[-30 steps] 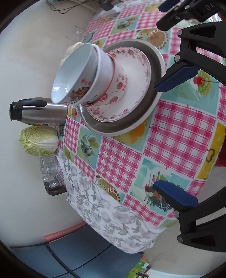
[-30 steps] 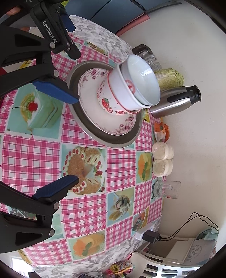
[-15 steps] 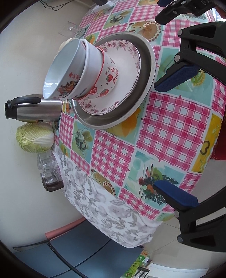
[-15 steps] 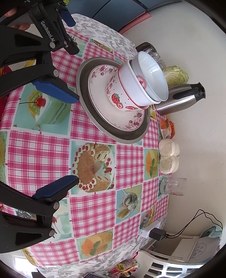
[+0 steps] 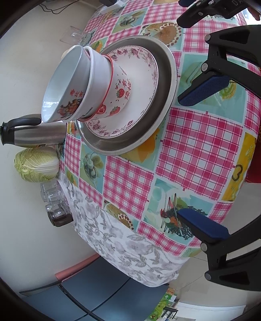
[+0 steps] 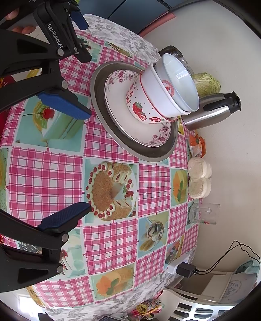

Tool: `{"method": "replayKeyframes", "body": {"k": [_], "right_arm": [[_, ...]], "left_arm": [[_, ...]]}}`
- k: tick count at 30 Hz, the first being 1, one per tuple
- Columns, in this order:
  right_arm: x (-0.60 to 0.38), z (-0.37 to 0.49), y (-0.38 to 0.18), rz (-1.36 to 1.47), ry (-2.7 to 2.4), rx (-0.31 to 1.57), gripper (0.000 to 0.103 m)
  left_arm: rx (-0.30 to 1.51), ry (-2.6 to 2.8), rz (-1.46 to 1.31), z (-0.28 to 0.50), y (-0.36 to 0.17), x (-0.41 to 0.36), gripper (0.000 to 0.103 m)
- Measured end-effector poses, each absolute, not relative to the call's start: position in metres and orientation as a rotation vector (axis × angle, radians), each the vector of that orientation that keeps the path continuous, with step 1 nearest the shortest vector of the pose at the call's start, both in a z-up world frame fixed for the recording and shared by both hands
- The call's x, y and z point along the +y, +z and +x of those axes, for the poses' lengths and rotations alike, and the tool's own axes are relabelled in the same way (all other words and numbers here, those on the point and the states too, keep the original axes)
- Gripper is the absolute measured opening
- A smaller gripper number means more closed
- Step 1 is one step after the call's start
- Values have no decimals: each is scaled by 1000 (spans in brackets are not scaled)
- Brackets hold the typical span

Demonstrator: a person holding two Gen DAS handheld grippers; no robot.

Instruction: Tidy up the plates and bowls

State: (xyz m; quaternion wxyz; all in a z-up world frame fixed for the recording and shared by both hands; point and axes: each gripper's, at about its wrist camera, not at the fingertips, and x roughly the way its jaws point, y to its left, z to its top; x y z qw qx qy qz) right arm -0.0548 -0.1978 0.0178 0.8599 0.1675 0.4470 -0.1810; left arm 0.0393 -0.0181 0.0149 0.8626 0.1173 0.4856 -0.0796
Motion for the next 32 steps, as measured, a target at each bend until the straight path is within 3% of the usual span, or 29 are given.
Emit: {"method": "replayKeyframes", "body": {"k": [32], "right_arm": [[-203, -55, 16, 364, -388, 943, 85]], "left_arm": [[983, -190, 203, 39, 21, -15, 103]]}}
